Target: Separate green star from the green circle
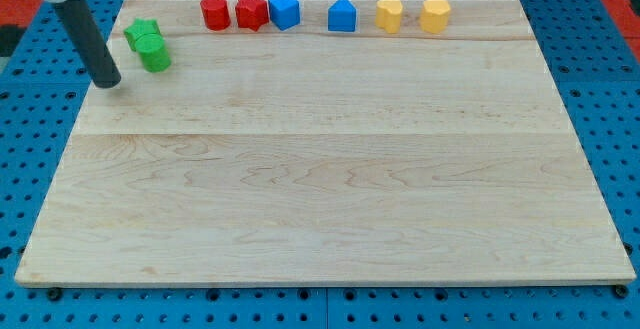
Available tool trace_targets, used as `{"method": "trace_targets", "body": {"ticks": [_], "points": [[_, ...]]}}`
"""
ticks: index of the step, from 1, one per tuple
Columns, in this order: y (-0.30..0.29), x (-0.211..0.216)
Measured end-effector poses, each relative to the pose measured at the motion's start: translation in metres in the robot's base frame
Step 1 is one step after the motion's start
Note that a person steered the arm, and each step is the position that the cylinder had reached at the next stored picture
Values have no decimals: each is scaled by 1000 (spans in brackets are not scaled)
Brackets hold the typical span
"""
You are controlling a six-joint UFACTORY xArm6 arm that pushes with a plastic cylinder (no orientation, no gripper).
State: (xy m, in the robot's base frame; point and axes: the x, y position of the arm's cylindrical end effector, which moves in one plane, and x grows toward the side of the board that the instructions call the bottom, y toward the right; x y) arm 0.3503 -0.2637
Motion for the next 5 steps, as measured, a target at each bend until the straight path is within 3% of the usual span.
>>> {"method": "trace_targets", "body": {"ticks": [4,5], "points": [[32,-48],[-18,-45]]}}
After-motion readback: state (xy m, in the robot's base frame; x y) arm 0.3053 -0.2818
